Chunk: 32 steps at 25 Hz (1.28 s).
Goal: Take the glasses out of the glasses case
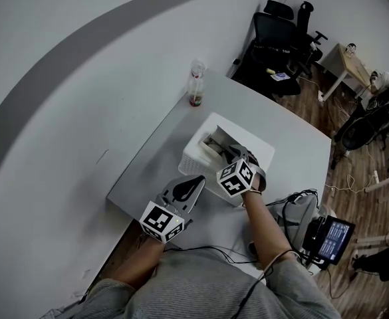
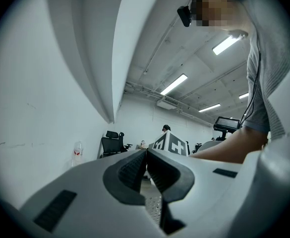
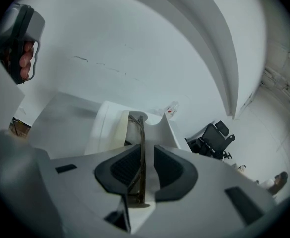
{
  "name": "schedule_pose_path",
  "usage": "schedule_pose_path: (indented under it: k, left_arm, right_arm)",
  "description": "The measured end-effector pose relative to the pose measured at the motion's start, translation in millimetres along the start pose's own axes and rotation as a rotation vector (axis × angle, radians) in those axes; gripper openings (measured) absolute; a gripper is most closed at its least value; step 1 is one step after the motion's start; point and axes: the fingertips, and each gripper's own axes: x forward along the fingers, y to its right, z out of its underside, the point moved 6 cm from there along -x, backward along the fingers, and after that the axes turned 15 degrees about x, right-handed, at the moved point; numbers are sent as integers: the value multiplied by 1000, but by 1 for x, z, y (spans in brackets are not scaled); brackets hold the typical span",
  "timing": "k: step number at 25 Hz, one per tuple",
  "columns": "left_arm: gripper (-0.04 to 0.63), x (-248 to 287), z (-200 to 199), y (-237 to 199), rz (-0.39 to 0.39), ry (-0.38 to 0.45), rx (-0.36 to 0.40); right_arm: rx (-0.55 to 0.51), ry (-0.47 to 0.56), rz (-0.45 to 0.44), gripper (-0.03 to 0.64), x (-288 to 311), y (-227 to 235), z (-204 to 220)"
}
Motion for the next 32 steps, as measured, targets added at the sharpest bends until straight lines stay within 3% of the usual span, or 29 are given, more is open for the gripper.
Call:
schedule_pose_path:
  k: [5,11,32]
  left_arm:
    - [12,1,2,-2,-1,4,-6]
    - [12,2,3,-3,0,7,-13]
    - [12,3,-1,-1,7,13,-7]
  right_arm:
    - [-38,-26,6,83,5,1,3]
    - [-86,-39,16,31,6,-2,5]
    - [39,131,71,26,-22,16,-13]
